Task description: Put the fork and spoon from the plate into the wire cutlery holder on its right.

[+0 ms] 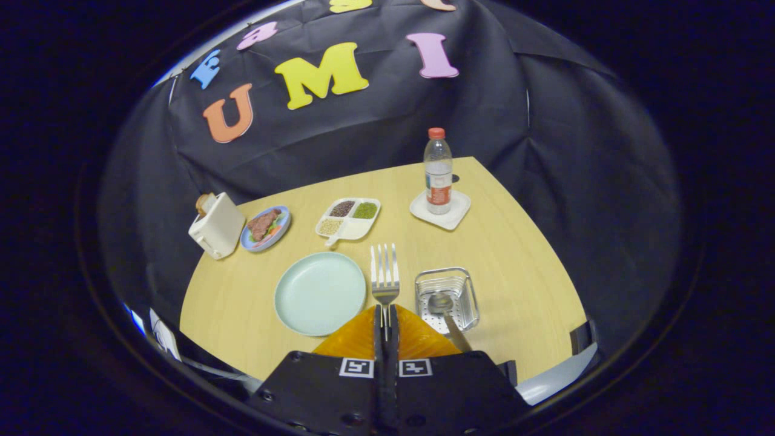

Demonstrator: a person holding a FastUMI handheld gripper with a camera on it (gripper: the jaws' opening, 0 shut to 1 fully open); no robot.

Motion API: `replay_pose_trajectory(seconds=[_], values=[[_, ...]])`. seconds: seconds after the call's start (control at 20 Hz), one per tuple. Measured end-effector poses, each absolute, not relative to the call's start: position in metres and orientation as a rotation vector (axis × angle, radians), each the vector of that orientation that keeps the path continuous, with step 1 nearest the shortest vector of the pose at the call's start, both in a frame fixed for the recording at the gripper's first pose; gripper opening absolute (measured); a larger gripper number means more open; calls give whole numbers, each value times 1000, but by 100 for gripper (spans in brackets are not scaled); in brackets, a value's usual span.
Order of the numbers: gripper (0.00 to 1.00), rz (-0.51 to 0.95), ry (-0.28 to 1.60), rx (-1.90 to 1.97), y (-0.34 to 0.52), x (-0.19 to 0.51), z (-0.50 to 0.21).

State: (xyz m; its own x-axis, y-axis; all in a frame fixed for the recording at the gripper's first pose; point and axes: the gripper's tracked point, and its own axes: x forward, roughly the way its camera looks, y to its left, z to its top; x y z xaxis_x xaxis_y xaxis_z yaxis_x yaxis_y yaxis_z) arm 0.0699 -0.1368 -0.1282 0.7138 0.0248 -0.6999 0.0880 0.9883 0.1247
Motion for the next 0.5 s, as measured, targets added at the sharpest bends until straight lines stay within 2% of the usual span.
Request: replay_pose_trajectory(seconds=[0.5], values=[[1, -62, 856, 210, -182, 72, -165]])
